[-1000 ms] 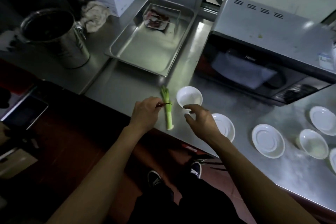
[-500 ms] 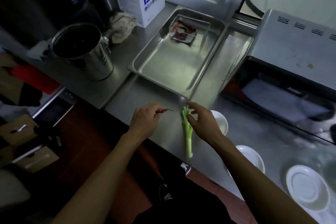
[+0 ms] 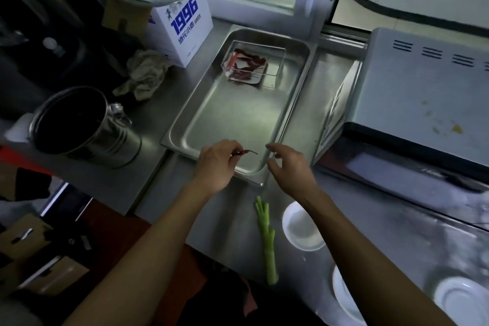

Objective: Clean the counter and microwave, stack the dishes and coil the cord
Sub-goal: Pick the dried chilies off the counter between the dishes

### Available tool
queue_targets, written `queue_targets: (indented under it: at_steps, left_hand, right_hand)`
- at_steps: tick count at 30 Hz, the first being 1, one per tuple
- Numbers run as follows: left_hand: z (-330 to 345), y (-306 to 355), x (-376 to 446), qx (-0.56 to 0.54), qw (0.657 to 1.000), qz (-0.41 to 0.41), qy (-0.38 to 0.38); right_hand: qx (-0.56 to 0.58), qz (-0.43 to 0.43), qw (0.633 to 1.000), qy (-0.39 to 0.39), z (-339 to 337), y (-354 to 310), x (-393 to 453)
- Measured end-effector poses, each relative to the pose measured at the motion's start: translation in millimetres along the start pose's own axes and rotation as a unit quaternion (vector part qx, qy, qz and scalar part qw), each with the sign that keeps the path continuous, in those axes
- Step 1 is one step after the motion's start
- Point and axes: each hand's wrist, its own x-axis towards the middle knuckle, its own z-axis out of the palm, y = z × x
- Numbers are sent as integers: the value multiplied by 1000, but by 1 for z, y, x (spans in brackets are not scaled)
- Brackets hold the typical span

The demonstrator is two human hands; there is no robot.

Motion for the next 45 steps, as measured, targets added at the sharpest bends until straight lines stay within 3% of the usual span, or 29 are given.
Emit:
queue_targets:
  at_steps: [10, 20, 26, 37, 45]
  left_hand:
    - [8, -30, 100, -14, 998, 44, -46]
    - [-12, -49, 256, -17, 993, 95, -63]
    - [-14, -62, 325, 72, 985, 138, -79]
    - [4, -85, 359, 107, 974, 156, -124]
    - [-7, -69, 309, 18, 983, 161, -87]
  right_hand:
    - [-92, 44, 995, 14, 1, 2, 62]
    - [-122, 117, 985, 25, 11, -32, 138]
    - [-152, 137, 978, 27, 15, -45, 184]
    - [-226, 157, 961, -5, 25, -49, 214]
    - [-186, 173, 966, 44, 8, -65, 174]
